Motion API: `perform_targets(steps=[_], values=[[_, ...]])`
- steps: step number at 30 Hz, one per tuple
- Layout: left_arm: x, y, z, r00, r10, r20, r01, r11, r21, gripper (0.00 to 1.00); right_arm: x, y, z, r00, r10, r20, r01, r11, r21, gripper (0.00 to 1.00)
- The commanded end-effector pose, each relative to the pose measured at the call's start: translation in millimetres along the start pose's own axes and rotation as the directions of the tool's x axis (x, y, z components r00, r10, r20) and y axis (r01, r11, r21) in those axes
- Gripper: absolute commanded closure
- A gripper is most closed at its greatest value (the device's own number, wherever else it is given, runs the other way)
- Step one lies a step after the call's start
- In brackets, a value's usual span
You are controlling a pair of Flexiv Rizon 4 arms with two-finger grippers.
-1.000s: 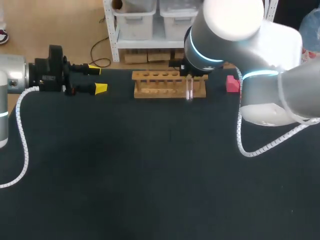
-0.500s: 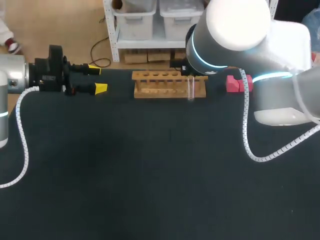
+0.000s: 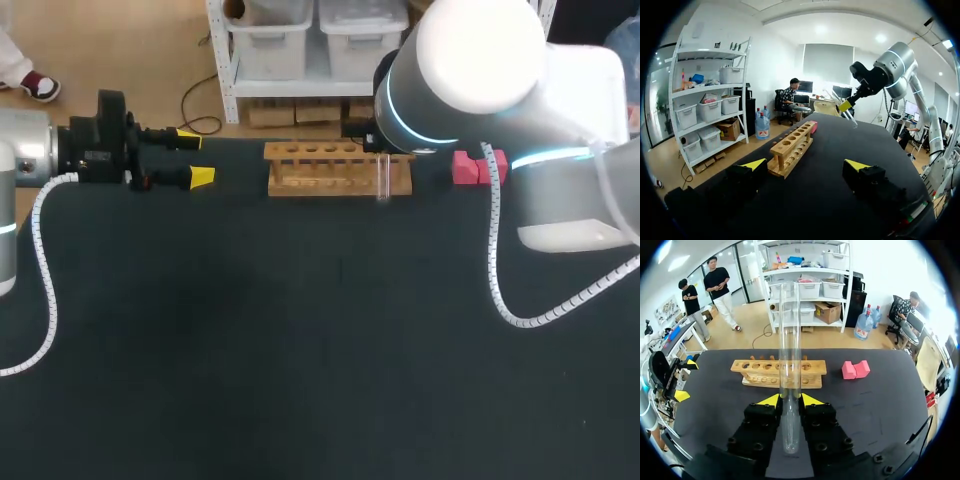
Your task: Grasp the test tube, adjust it, and insert it.
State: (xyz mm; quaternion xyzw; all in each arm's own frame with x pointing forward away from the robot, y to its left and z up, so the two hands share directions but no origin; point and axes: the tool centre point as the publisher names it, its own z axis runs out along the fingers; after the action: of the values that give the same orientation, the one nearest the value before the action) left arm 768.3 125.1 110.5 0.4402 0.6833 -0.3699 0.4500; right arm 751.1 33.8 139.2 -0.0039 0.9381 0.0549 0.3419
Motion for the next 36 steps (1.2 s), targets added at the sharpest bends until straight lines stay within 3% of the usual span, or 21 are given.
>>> perform_targets(steps=[1, 3, 4, 5, 10, 20, 28, 36], values=[[1.3, 0.0, 0.2, 1.0, 0.003, 0.005, -0.003, 1.0, -0.002, 0.0, 1.8, -0.8, -0.8, 1.0, 0.001, 0.009, -0.001, 1.0, -0.001, 1.0], [1.3, 0.0, 0.2, 1.0, 0.003, 0.005, -0.003, 1.0, -0.002, 0.0, -1.5, -0.7, 1.6, 0.999, 0.014, 0.035, -0.014, 1.0, 0.017, 1.0], [1.3, 0.0, 0.2, 1.0, 0.003, 0.005, -0.003, 1.0, -0.002, 0.0, -5.8, -0.1, 3.3, 0.994, 0.043, 0.099, -0.046, 0.999, 0.03, 1.0], [1.3, 0.0, 0.2, 1.0, 0.003, 0.005, -0.003, 1.0, -0.002, 0.0, -11.1, -0.5, 5.9, 0.99, 0.088, 0.107, -0.094, 0.994, 0.056, 1.0], [1.3, 0.0, 0.2, 1.0, 0.003, 0.005, -0.003, 1.0, -0.002, 0.0, -26.6, 2.9, 9.2, 0.96, 0.119, 0.252, -0.145, 0.986, 0.086, 1.0], [1.3, 0.0, 0.2, 1.0, 0.003, 0.005, -0.003, 1.0, -0.002, 0.0, -44.4, 12.0, 1.5, 0.92, 0.15, 0.363, -0.189, 0.979, 0.076, 1.0], [1.3, 0.0, 0.2, 1.0, 0.003, 0.005, -0.003, 1.0, -0.002, 0.0, -58.4, 10.9, 2.6, 0.865, 0.194, 0.462, -0.245, 0.968, 0.052, 1.0], [1.3, 0.0, 0.2, 1.0, 0.003, 0.005, -0.003, 1.0, -0.002, 0.0, -67.7, 8.3, 3.5, 0.844, 0.178, 0.507, -0.22, 0.975, 0.024, 1.0]])
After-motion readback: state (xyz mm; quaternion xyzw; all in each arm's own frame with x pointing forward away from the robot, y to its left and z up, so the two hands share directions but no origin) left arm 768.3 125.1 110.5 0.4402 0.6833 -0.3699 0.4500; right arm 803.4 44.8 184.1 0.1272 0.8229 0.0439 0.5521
